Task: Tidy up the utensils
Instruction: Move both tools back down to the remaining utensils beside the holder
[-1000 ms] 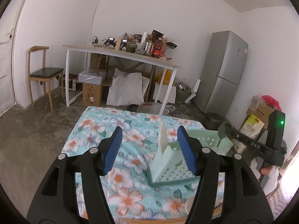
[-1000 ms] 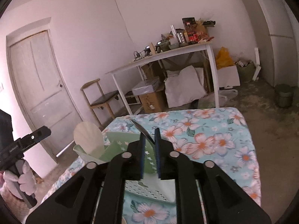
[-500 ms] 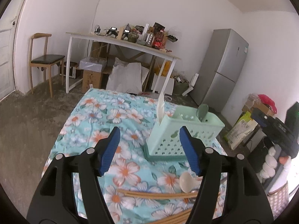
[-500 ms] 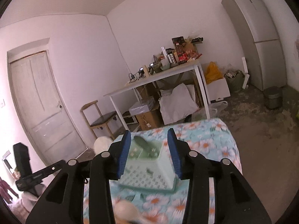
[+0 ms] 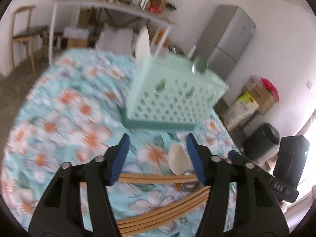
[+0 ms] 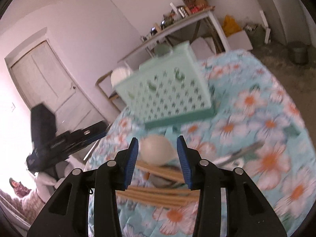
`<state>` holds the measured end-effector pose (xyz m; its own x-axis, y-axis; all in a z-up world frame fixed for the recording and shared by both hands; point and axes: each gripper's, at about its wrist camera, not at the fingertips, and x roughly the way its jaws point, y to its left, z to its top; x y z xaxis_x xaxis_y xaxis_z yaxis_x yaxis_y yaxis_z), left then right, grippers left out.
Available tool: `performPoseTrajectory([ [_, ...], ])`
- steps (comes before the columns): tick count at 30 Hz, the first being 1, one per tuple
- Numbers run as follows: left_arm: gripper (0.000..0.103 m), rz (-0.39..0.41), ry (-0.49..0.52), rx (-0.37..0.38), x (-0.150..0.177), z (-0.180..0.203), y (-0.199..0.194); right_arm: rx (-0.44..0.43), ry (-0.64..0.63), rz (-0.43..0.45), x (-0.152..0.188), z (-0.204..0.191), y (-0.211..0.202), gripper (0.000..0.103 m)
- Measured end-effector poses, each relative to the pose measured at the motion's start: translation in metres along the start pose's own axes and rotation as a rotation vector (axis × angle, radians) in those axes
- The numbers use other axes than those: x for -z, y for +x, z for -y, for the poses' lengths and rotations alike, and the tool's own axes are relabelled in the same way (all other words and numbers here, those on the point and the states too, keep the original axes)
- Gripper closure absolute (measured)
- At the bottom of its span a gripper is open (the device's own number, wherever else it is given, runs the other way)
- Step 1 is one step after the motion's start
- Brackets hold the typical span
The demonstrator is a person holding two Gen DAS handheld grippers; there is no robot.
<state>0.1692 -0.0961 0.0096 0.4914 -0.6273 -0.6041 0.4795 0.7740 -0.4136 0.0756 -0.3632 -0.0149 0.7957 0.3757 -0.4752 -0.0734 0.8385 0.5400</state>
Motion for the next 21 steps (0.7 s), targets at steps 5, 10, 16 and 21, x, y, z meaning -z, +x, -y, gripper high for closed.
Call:
performPoseTrajectory([
  [5,0.063,-0.125,-0.064,0.017,0.006,-0.011,0.039,0.004,-0.004,-0.051,0.015,0.004,0.011,0.063],
  [10,0.069,-0.197,-0.129,0.047,0.01,-0.024,0.058,-0.011,0.025,-0.058,0.022,0.013,0.009,0.063],
  [16,0.074,-0.234,-0.136,0.074,0.005,-0.022,0.071,-0.023,0.034,-0.058,0.021,0.018,0.009,0.063],
  [21,0.077,-0.244,-0.128,0.07,0.002,-0.016,0.073,-0.031,0.044,-0.058,0.02,0.02,0.009,0.063],
])
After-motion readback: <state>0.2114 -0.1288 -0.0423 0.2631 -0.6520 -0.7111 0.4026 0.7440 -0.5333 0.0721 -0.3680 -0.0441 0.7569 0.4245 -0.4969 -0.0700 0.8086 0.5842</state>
